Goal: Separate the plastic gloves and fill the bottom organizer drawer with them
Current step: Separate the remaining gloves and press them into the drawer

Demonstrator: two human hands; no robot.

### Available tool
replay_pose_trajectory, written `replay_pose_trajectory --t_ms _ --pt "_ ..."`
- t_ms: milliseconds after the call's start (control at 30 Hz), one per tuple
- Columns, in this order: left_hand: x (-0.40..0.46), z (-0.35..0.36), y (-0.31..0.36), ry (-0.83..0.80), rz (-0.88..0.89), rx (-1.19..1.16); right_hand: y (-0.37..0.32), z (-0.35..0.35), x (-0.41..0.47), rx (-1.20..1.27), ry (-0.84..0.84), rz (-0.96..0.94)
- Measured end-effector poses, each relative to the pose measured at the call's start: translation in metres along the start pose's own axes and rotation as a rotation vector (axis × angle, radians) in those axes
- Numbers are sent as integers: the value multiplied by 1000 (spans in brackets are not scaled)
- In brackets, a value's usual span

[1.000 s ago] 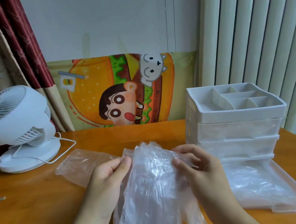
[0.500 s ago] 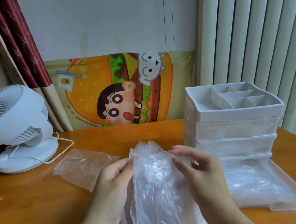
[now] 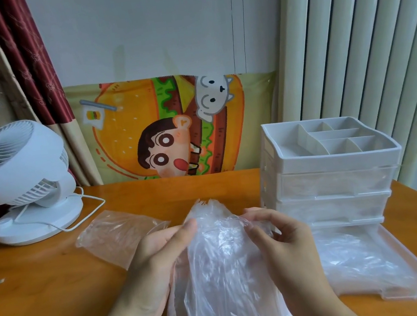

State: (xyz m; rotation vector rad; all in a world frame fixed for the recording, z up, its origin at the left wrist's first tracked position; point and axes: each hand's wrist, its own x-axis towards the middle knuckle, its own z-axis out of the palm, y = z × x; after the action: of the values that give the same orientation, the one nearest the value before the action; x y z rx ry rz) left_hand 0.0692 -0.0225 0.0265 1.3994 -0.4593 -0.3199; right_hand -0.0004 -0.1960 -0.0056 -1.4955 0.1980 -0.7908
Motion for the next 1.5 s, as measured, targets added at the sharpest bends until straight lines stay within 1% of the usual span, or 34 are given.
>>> replay_pose_trajectory --t_ms 33,133,267,367,433,567,600,667,767,1067,1167,1300,1400,1500 --pt "-4 -4 0 -40 44 60 0 0 0 -7 -2 -7" --pt "-8 -14 -11 -62 54 149 2 -2 1 -36 -8 -9" --pt "-6 -12 -11 -52 51 182 2 -2 1 -79 -39 -14" --pt "-8 -10 -7 -3 88 203 3 -2 1 -172 -58 -47" --pt "-8 -8 -6 26 119 253 3 -3 1 -282 -78 -131" --pt "-7 -7 -7 39 169 352 -3 -7 0 -557 -124 -481" --pt "-7 -7 -8 30 172 363 -5 -6 -1 -611 -135 -530" --pt "-7 -7 -8 -7 161 356 -7 -4 -3 -660 -154 -560" --pt "-11 -4 -5 -69 134 343 -5 -2 -5 -687 -202 -517" --pt "-13 -3 -2 -116 98 266 -10 -1 -4 -538 -263 -306" --pt "-13 0 -1 -119 44 179 -9 -2 -5 -521 -271 -251" --pt "-16 8 0 -81 -15 94 -9 -3 -3 -459 -233 -222" --pt "-16 10 -1 -74 -23 113 -11 -3 -2 -393 -231 -195" --pt "-11 2 -7 -136 6 128 -12 -2 -3 -403 -258 -200"
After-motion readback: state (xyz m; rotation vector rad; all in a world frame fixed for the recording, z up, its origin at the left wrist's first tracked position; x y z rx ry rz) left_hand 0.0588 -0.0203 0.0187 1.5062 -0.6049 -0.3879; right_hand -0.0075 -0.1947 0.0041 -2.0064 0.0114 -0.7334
